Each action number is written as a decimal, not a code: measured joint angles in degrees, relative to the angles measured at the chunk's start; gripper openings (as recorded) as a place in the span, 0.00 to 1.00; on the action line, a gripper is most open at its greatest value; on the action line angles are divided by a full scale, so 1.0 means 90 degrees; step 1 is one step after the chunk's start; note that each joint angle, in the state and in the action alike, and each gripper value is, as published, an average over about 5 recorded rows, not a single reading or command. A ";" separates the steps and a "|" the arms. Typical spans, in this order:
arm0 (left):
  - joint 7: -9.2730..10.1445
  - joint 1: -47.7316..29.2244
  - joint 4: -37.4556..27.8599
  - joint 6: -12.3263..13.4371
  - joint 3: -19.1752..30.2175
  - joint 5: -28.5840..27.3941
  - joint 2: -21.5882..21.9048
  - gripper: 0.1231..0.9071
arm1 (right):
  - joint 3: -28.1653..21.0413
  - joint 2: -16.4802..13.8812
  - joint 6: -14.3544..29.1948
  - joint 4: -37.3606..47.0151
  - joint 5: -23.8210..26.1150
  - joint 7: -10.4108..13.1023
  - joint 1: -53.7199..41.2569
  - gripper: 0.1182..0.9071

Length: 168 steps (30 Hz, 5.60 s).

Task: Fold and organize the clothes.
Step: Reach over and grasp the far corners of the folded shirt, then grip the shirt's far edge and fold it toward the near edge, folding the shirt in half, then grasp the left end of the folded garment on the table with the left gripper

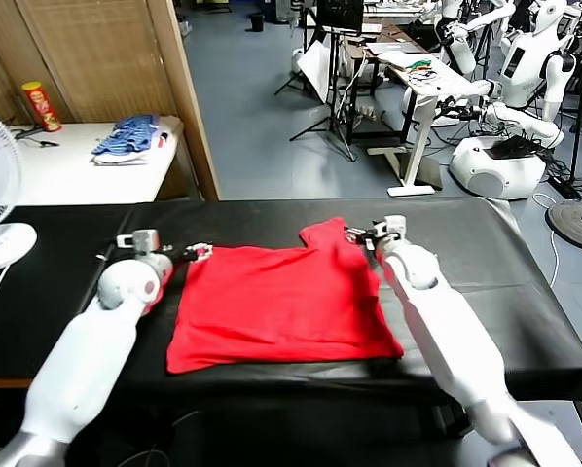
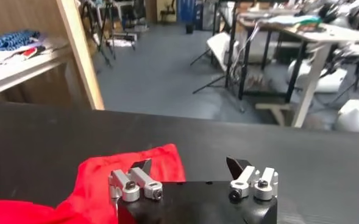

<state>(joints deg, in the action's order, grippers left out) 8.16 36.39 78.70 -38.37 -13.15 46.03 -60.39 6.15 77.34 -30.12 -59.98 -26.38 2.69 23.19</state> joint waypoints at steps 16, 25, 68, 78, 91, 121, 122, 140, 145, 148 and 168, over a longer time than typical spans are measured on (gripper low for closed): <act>-0.0430 -0.0169 -0.0599 0.0041 0.0147 -0.0244 -0.0039 0.07 | 0.0147 0.0303 0.0027 0.0486 0.0175 0.0023 -0.0050 0.25; -0.0434 -0.0089 -0.0426 0.0128 0.0050 -0.0441 -0.0059 0.00 | 0.0316 0.0114 0.0352 -0.0103 -0.0097 -0.0164 0.0245 0.01; -0.0065 0.4299 0.4187 -0.0269 -0.1813 -0.1082 0.1280 0.00 | 0.1014 -0.2339 -0.1341 -0.5831 -0.1529 0.0731 0.4123 0.01; -0.0012 0.4630 0.4635 -0.0428 -0.1881 -0.0916 0.1189 0.34 | 0.1495 -0.2590 -0.1341 -0.6206 -0.1552 0.0340 0.4574 0.47; 0.0302 0.3818 0.4238 -0.0055 -0.1705 -0.0163 0.0806 0.86 | 0.1425 -0.1781 -0.0738 -0.5214 -0.0597 0.0489 0.3867 0.86; 0.0064 0.3100 0.2436 0.1298 -0.1225 -0.1809 -0.0228 0.01 | 0.1147 -0.0335 0.0502 -0.3917 0.0534 0.0691 0.3787 0.03; 0.0052 0.3076 0.2410 0.1323 -0.1224 -0.1878 -0.0232 0.02 | 0.1167 -0.0355 0.0481 -0.3959 0.0526 0.0653 0.3817 0.06; 0.0000 0.3767 0.3161 0.1218 -0.1742 -0.1489 -0.0056 0.86 | 0.1970 -0.0926 0.0173 -0.5951 0.0054 0.0424 0.5220 0.86; -0.0007 0.4160 0.3307 0.1228 -0.1899 -0.1359 -0.0195 0.86 | 0.2008 -0.0962 0.0174 -0.6161 0.0033 0.0427 0.5345 0.86; -0.0016 0.4335 0.3293 0.1238 -0.1922 -0.1441 -0.0308 0.86 | 0.1999 -0.0976 0.0175 -0.6213 0.0034 0.0431 0.5350 0.86; -0.0088 0.4570 0.3442 0.1312 -0.1917 -0.2290 -0.0484 0.04 | 0.1988 -0.0870 0.0297 -0.6258 0.0272 0.0436 0.5388 0.86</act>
<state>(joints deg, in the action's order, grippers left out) 7.37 77.52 109.68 -26.56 -30.40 25.43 -64.75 24.04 69.51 -27.44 -116.31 -23.93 6.61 71.69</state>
